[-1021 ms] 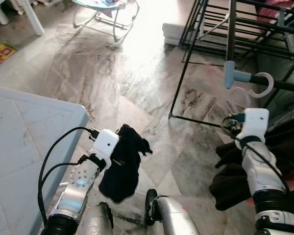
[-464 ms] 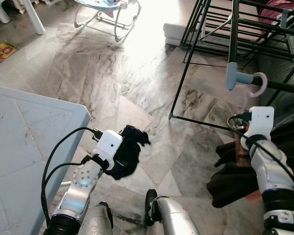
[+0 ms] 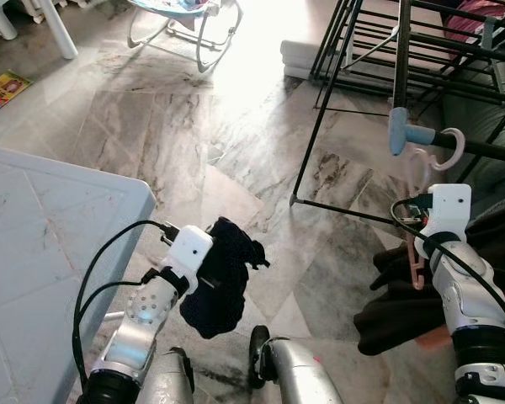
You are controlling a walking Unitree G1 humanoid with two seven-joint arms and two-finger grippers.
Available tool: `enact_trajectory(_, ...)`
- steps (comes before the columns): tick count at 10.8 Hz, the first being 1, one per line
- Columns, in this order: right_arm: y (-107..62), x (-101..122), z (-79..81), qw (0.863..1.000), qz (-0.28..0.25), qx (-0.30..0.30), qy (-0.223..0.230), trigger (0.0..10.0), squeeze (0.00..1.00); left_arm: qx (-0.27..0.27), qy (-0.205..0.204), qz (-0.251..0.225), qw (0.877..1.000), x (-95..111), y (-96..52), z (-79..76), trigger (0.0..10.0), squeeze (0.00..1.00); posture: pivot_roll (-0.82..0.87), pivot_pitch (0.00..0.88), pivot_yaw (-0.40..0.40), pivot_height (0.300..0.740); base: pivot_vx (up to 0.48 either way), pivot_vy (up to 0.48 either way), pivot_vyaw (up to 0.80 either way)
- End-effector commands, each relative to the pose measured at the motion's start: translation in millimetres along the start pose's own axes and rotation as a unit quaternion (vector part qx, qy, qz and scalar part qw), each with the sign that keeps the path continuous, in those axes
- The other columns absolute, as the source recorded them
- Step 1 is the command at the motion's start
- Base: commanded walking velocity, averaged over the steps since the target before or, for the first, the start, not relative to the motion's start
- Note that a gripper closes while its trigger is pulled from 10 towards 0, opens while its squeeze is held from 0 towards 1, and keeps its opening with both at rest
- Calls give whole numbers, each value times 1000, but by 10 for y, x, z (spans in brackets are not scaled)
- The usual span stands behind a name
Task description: Hang hanger
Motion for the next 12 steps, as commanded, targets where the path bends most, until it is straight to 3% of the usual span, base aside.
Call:
enact_trajectory(1, -33, -66, -22, 1000, 12, -2, 0, 0, 0, -1, 3, -2, 1000, 10, -8, -15, 10000, 0, -42, 216, -85, 740, 0, 0, 0)
enact_trajectory(4, -46, -24, -49, 1000, -3, -14, 5, 0, 0, 0, 5, -1, 1000, 12, -2, -5, 10000, 0, -42, 216, -85, 740, 0, 0, 0)
enact_trajectory(5, -125, 234, -99, 995, -81, -49, 24, 0, 0, 6, 1, -2, 1000, 11, -13, -5, 10000, 0, -43, 220, -86, 740, 0, 0, 0)
enact_trajectory(7, -315, 338, -60, 986, -141, -83, 27, 39, 0, 9, 1, -5, 1000, 20, -16, -5, 10000, 0, -43, 223, -90, 740, 0, 0, 0)
enact_trajectory(8, -444, 189, 21, 986, -134, -95, 30, 9373, 0, 9, -2, -7, 1000, 25, -20, -30, 10000, 0, -46, 223, -89, 740, 0, 0, 0)
enact_trajectory(9, -492, 82, 52, 987, -123, -99, 31, 10000, 0, 8, -4, -8, 1000, 26, -21, -43, 10000, 0, -46, 223, -89, 740, 0, 0, 0)
enact_trajectory(11, -666, -609, 49, 989, -15, -125, 76, 10000, 0, 7, -5, -13, 1000, 44, -23, -68, 10000, 0, -45, 231, -94, 740, 0, 0, 0)
enact_trajectory(12, -685, -744, 16, 984, 12, -144, 101, 10000, 0, 9, -6, -14, 1000, 44, -28, -62, 10000, 0, -43, 233, -93, 740, 0, 0, 0)
Point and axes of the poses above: a point about 5 cm out from each wrist's last joint towards the gripper, its own y axis pointing out of the wrist towards the gripper, its own x axis along the axis of the wrist's last joint, z = x × y, the point moved 6 cm from there along y, pointing out of the wrist towards the gripper, and after that the axes turned 1 degree about y, right-handed, at the moved point
